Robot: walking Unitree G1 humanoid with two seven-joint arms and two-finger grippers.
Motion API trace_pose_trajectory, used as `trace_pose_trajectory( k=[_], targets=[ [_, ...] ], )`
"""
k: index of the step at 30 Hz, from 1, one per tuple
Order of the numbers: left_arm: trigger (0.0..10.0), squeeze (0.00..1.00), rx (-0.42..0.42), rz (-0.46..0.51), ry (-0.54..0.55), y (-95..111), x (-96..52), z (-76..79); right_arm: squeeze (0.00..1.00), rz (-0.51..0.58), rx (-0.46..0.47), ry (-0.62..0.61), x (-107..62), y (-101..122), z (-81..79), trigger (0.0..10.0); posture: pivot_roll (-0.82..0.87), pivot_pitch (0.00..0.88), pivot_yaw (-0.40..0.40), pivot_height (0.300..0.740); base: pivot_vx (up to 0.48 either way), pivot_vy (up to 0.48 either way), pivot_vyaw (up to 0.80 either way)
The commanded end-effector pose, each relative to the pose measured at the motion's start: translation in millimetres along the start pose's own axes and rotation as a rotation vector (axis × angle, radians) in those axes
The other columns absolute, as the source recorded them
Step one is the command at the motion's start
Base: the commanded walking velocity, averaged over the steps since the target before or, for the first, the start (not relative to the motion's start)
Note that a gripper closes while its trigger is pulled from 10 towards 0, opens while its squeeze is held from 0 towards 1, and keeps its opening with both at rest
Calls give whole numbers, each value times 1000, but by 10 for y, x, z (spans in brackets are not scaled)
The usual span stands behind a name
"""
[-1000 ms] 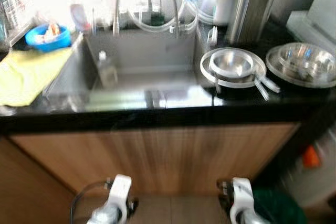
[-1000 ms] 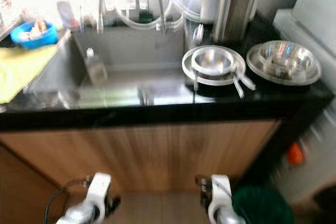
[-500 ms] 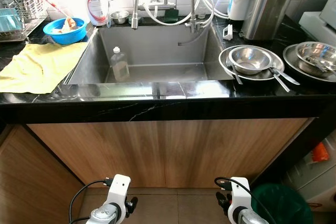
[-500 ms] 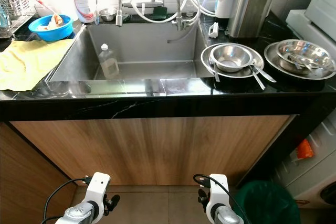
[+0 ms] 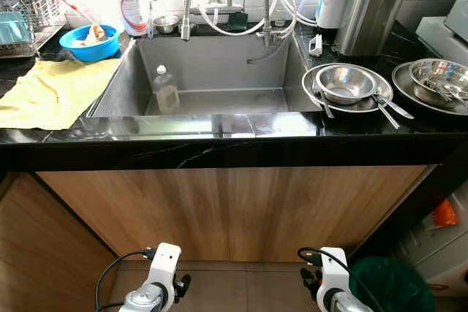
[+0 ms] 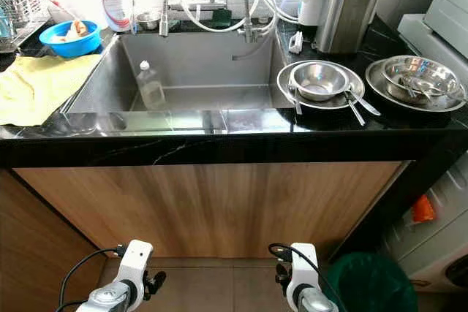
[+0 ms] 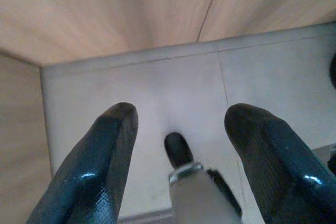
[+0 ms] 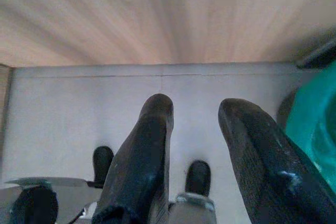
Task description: Kitchen organization
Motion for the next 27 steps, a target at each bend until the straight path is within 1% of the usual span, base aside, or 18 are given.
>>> trace_pose_trajectory(
  k=[1, 12, 27],
  targets=[
    [10000, 0, -2, -26, 2, -60, -11, -14, 0, 0, 0, 4, 0, -12, -18, 10000, -86, 0, 40, 740, 0, 0, 0],
    [10000, 0, -1, -28, 5, -74, -14, -8, 0, -13, -7, -3, -2, -31, -9, 10000, -85, 0, 39, 740, 0, 0, 0],
    [10000, 0, -1, -22, 1, -52, -8, 5, 0, -16, -39, -3, 0, -21, -5, 10000, -87, 0, 39, 740, 284, 0, 0]
  ],
)
Point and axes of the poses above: a point about 5 cm out from each wrist's last joint towards the gripper, its own x axis pointing out of the wrist towards the gripper, its own y axis along the axis of the wrist's last joint, z = x × y, the point moved 2 cm from there along x, pointing out of the wrist towards the gripper, and after that the axes turned 3 degrees about x, right-handed, at the moved point
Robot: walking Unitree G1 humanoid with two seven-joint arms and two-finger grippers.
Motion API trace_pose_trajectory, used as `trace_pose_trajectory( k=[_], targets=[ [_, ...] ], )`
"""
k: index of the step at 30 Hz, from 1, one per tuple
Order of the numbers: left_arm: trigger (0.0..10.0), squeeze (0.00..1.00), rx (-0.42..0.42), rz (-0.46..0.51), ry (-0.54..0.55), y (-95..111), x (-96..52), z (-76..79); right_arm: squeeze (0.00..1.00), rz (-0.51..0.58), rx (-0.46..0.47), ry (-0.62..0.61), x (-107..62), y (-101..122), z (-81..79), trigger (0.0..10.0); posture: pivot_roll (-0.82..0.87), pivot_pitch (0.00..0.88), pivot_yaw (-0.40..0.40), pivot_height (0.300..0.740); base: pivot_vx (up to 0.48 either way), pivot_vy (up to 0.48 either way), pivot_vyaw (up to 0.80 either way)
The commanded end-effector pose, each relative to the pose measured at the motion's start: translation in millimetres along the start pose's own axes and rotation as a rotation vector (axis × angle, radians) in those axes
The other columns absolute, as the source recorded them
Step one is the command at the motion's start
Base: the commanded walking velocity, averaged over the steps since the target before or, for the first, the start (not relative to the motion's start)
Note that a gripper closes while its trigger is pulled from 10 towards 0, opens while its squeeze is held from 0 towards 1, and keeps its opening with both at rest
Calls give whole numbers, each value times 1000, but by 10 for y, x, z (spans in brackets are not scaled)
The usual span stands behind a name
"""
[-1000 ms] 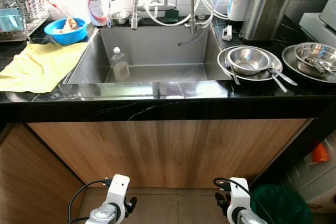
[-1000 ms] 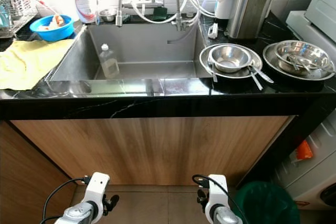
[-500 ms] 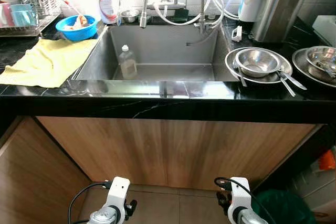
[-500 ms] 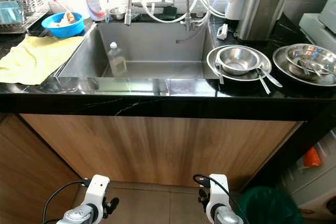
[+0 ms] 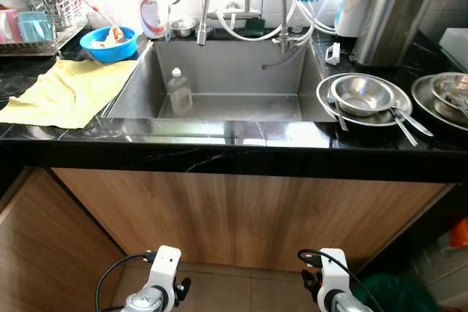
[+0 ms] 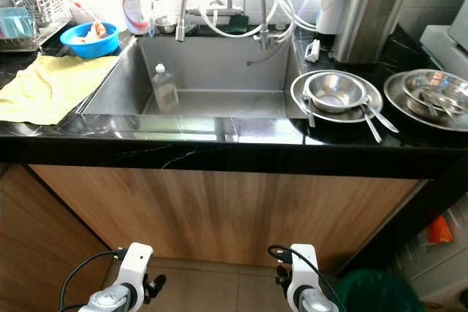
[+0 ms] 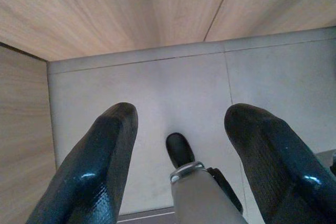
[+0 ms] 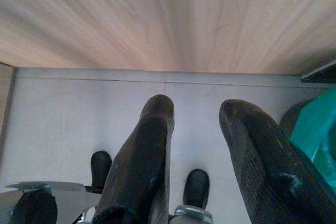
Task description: Kitchen organization
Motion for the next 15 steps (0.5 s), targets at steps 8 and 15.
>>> trace_pose_trajectory(
  k=[8, 15],
  targets=[
    [10000, 0, 1, -8, 4, -17, -5, -16, 0, 1, 8, 5, 5, 5, -20, 10000, -85, 0, 37, 740, 75, 0, 0],
    [10000, 0, -2, -8, 0, -27, -8, -13, 0, 1, 9, 4, 4, 4, -20, 10000, -87, 0, 38, 740, 0, 0, 0]
  ],
)
Point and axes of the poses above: a point about 5 cm out from each wrist's last joint towards the gripper, its own x axis pointing out of the wrist towards the gripper, its own y axis along the axis of the wrist's last joint, z = x × y, the point moved 2 cm from there along x, pointing out of the wrist towards the gripper, and after that the axes turned 3 degrees about x, right-handed, at the moved point
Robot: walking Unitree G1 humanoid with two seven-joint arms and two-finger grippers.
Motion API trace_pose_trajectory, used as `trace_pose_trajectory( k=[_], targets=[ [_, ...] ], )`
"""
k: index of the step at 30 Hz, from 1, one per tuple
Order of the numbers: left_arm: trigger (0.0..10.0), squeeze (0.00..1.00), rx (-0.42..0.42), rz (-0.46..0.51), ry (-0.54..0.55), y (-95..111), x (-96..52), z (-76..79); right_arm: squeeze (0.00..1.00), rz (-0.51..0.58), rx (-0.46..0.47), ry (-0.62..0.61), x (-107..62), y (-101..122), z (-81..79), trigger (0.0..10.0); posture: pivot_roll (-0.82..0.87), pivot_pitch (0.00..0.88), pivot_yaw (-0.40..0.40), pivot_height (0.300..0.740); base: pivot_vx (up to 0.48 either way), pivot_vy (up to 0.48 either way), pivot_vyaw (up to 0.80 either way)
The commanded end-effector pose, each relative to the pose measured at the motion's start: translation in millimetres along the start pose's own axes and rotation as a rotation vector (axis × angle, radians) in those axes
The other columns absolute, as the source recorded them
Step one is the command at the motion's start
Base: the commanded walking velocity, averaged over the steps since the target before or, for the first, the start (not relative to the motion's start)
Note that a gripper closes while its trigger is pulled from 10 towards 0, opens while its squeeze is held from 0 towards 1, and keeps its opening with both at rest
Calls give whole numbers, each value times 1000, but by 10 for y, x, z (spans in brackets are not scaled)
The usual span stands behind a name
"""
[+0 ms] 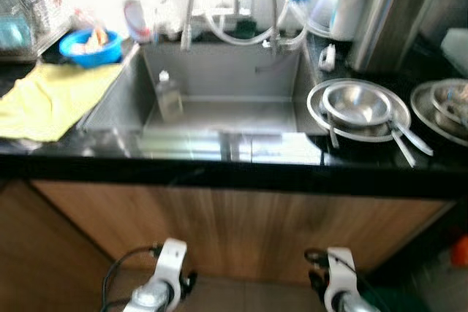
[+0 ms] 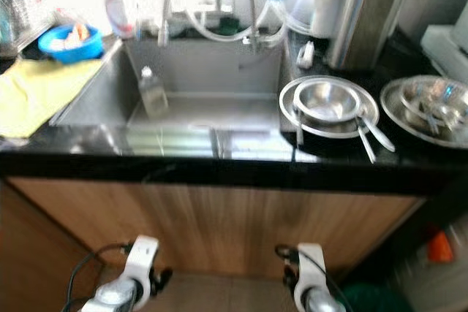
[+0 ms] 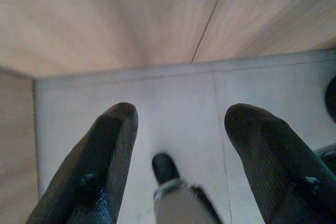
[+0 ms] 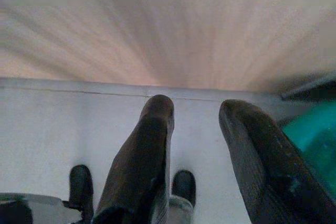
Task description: Kitchen organization
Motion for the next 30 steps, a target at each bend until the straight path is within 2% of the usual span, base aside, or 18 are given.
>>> trace_pose_trajectory(
  k=[1, 7, 12, 16, 20, 21, 26, 28, 30],
  targets=[
    [10000, 0, -2, -22, 12, -66, -21, -57, 0, -7, 7, 16, 7, -28, -71, 10000, -87, 0, 38, 740, 0, 0, 0],
    [10000, 0, 1, -26, 13, -81, -26, -63, 0, -10, -6, 20, 8, -28, -74, 10000, -96, 0, 39, 740, 0, 0, 0],
    [10000, 0, 19, -24, 14, -82, -31, -80, 0, 7, -80, 39, 10, 13, -83, 10000, -103, 0, 38, 740, 0, 0, 0],
    [10000, 0, 47, 1, 37, -68, -64, -227, 0, 52, -19, -22, 2, 32, -41, 10000, -112, 0, 43, 740, 0, 0, 0],
    [10000, 0, 104, 44, 35, -43, -105, -332, 0, 63, -19, -7, 0, 38, -57, 10000, -115, 0, 46, 740, 0, 0, 0],
    [10000, 0, 104, 44, 35, -43, -105, -332, 0, 63, -19, -7, 0, 38, -57, 10000, -115, 0, 46, 740, 0, 0, 0],
    [10000, 0, 99, 100, 78, -10, -179, -542, 0, 85, 2, -19, -8, 38, -46, 10000, -121, 0, 44, 740, 0, 0, 0],
    [10000, 0, 80, 160, 105, 62, -220, -646, 0, 102, 9, -25, -14, 46, -36, 10000, -125, 0, 41, 740, 0, 0, 0],
    [10000, 0, 74, 181, 111, 88, -232, -671, 0, 104, 9, -27, -15, 45, -31, 10000, -126, 0, 40, 740, 0, 0, 0]
  ],
)
Point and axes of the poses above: a point about 5 cm out from each wrist's last joint towards the gripper, its own x axis pointing out of the wrist towards the gripper, its own y axis along the axis of the wrist's last joint, z = x × y, the point moved 2 cm from there along x, pointing out of the wrist towards the gripper, and after that the axes turned 3 degrees about x, right-handed, at the moved point
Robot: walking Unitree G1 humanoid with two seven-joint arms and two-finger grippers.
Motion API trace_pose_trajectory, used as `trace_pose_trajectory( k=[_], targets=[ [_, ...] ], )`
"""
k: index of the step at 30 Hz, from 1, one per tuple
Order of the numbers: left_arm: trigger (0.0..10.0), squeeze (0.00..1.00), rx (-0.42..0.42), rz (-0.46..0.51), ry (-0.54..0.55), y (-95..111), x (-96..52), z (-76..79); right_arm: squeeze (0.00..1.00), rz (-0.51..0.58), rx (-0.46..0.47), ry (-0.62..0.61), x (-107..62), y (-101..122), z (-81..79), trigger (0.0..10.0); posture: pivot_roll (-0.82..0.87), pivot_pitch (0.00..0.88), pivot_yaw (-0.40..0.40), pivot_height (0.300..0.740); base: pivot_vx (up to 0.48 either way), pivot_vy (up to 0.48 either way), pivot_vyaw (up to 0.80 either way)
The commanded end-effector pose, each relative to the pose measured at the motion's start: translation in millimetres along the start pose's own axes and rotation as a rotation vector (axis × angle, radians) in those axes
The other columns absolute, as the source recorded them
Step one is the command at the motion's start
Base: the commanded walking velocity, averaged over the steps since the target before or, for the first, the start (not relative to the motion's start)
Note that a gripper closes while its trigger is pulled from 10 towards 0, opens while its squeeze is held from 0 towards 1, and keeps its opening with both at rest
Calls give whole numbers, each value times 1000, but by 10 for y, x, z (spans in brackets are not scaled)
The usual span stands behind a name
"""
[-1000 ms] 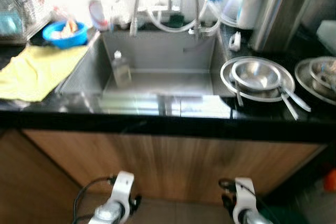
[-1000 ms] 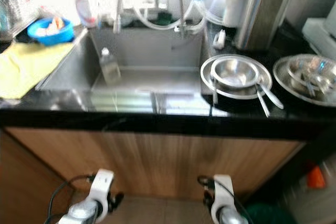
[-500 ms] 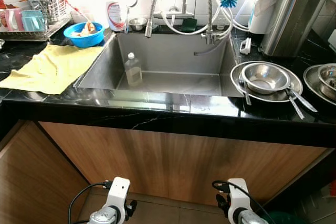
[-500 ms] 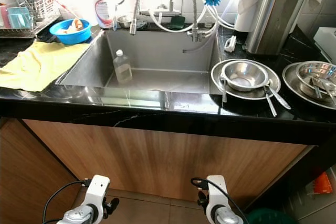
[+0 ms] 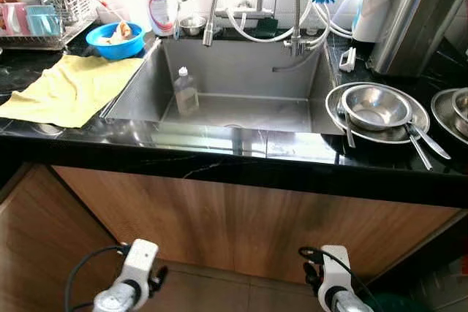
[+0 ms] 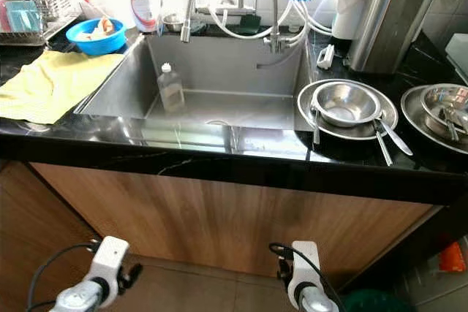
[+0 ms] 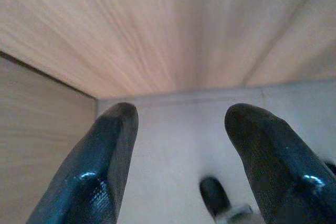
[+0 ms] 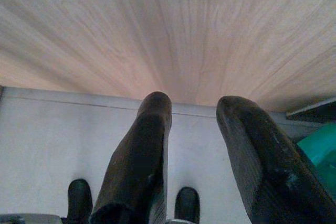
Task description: Kitchen organization
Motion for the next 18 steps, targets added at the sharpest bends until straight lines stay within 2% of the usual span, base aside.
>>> trace_pose_trajectory(
  k=[1, 6, 18],
  targets=[
    [10000, 0, -18, 39, 12, 13, -28, -39, 0, 16, 23, -12, -6, -2, 4, 10000, -130, 0, 38, 740, 0, 0, 0],
    [10000, 0, -23, 106, 35, 71, -64, -100, 0, 29, 20, -40, -13, 2, 37, 10000, -134, 0, 33, 740, 0, 0, 0],
    [10000, 0, -43, 194, 49, 35, -196, -93, 0, 35, 16, -93, -29, -21, 84, 10000, -151, 0, 33, 740, 0, 0, 0]
  ],
)
Point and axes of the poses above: a point about 5 cm out from each wrist's last joint towards the gripper, its own x axis pointing out of the wrist towards the gripper, its own y axis along the axis of the wrist's last joint, z = x × y, the point moved 2 cm from there along x, pointing out of the wrist towards the gripper, and after that the axes turned 3 degrees about x, right-handed, at the moved point
